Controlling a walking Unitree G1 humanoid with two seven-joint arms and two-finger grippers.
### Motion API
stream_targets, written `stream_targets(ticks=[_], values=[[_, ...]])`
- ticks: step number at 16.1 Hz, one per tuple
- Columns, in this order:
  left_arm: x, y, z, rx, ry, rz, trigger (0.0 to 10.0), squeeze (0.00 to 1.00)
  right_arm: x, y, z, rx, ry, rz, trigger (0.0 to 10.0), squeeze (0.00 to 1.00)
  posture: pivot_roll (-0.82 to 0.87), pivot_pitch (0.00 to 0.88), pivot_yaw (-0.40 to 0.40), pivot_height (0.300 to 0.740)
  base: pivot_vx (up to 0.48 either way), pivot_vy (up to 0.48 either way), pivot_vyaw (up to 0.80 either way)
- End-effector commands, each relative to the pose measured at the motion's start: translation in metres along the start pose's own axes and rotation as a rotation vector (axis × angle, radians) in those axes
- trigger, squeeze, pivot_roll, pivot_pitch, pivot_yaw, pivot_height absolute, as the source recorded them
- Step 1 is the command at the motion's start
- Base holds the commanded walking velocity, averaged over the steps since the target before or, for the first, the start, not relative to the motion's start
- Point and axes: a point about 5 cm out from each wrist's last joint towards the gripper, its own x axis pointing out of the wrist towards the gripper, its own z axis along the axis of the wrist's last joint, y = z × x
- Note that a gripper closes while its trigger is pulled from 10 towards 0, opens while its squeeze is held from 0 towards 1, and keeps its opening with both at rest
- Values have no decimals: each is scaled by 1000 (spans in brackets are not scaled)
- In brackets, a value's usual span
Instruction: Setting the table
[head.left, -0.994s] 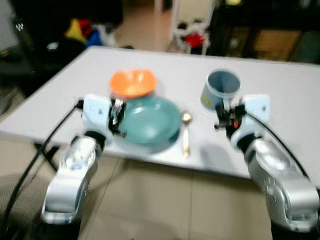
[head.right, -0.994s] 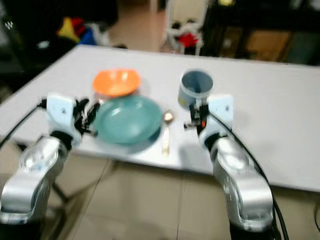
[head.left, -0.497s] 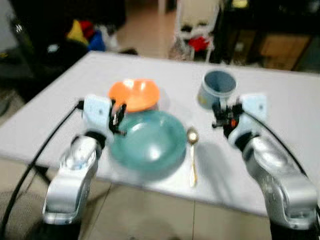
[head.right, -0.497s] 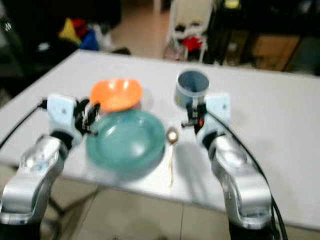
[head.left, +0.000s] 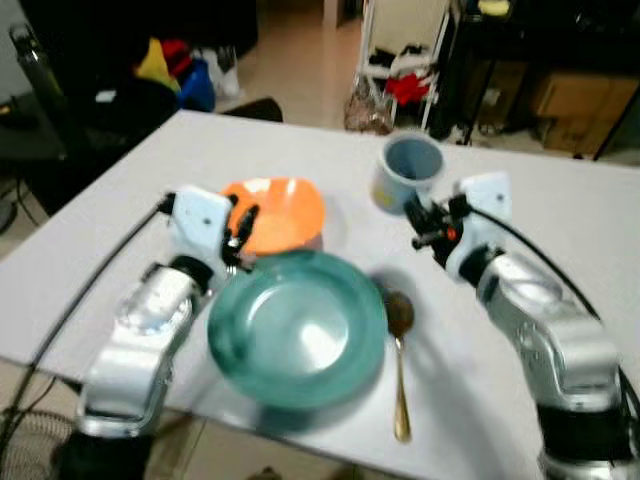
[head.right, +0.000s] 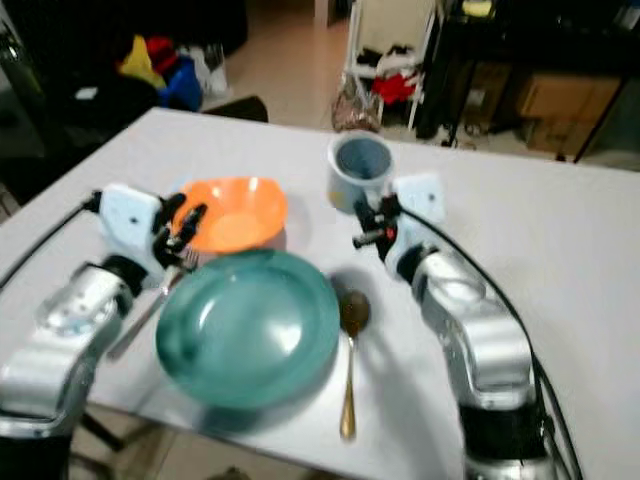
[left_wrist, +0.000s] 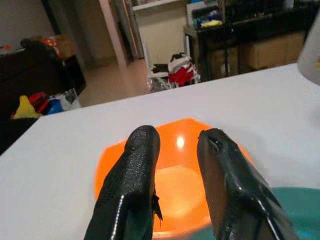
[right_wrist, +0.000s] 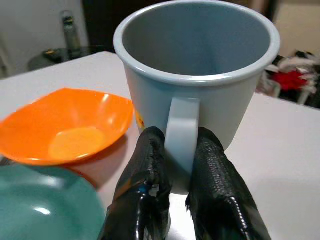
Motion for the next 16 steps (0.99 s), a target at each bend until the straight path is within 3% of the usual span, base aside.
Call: stream_targets(ticks=[1, 6, 9, 13, 16], values=[[3, -5, 8, 9, -35, -86, 10000, 0, 6, -9, -8, -12, 21, 57, 10000, 0, 77, 0, 39, 740, 0, 0, 0], [2, -12, 15, 47, -38, -355, 10000, 0, 34, -20, -25, -76, 96, 242, 10000, 0, 89, 0, 40, 740, 0, 0, 0], [-4, -18, 15, 74, -6, -517, 10000, 0, 42, -30, -38, -130, 177, 307, 10000, 0, 89, 0, 43, 740, 0, 0, 0], [-6, -20, 12, 82, 8, -571, 10000, 0, 42, -36, -53, -170, 251, 328, 10000, 0, 86, 0, 44, 740, 0, 0, 0], [-9, -24, 10, 77, 26, -623, 10000, 0, 40, -37, -63, -140, 278, 351, 10000, 0, 81, 0, 47, 740, 0, 0, 0]])
